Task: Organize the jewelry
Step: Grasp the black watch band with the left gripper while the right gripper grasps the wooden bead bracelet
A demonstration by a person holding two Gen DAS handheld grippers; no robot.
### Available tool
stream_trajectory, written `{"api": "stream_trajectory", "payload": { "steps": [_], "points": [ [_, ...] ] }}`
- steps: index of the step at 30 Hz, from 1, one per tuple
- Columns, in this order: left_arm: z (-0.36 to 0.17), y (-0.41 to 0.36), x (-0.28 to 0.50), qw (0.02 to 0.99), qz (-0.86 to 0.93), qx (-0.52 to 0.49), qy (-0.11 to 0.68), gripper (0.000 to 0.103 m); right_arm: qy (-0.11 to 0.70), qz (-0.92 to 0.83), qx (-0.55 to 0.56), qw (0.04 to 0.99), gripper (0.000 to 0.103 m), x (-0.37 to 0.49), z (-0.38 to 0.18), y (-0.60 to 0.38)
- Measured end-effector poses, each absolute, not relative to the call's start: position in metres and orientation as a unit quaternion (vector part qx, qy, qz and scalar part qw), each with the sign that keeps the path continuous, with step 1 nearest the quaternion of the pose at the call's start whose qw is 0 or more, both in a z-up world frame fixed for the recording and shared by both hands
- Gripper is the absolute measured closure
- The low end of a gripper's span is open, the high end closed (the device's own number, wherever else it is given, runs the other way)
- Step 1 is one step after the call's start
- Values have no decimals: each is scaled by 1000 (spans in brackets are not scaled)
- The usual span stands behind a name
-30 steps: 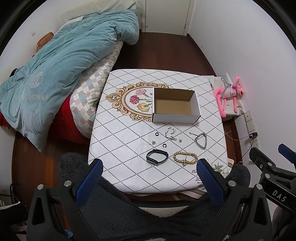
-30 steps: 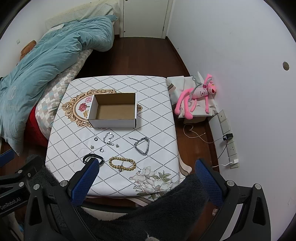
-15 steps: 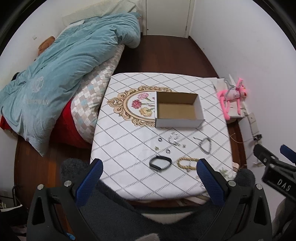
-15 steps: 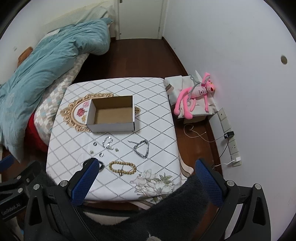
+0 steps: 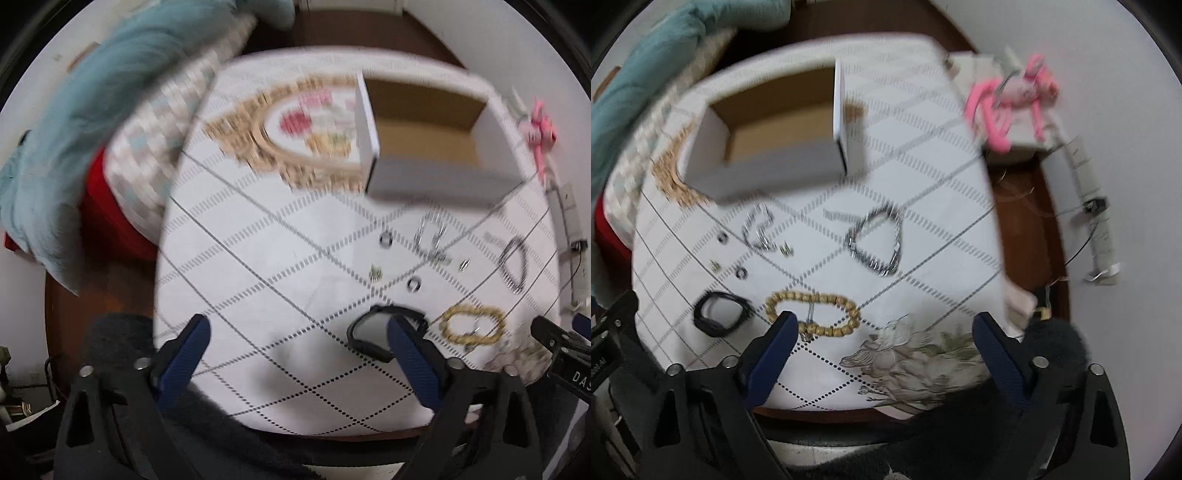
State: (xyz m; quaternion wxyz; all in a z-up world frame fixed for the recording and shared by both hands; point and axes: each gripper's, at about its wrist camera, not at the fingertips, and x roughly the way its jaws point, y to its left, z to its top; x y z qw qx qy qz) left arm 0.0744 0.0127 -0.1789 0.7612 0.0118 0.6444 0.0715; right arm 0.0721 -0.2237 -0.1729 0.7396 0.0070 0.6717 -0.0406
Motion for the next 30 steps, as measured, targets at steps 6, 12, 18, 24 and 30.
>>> {"api": "stream_trajectory", "payload": {
  "steps": [6, 12, 18, 24, 30],
  "points": [
    [-217, 5, 75, 742, 49, -3, 669, 20, 698, -39, 14, 715, 23, 72, -226, -219],
    [-237, 3, 71, 730, 41, -13, 682, 40, 706, -38, 7, 707, 37, 68, -252, -211],
    [-243, 8, 62, 736, 28, -30, 675, 69, 694, -29, 14, 719, 49, 63, -253, -209],
    [-237, 7, 53, 747, 15, -15, 665, 95, 678, -20, 2, 735, 74, 59, -242, -194],
    [-225, 7, 42, 751, 14, -14, 660, 100, 672, -15, 18, 740, 94, 56, -236, -188]
  ]
}}
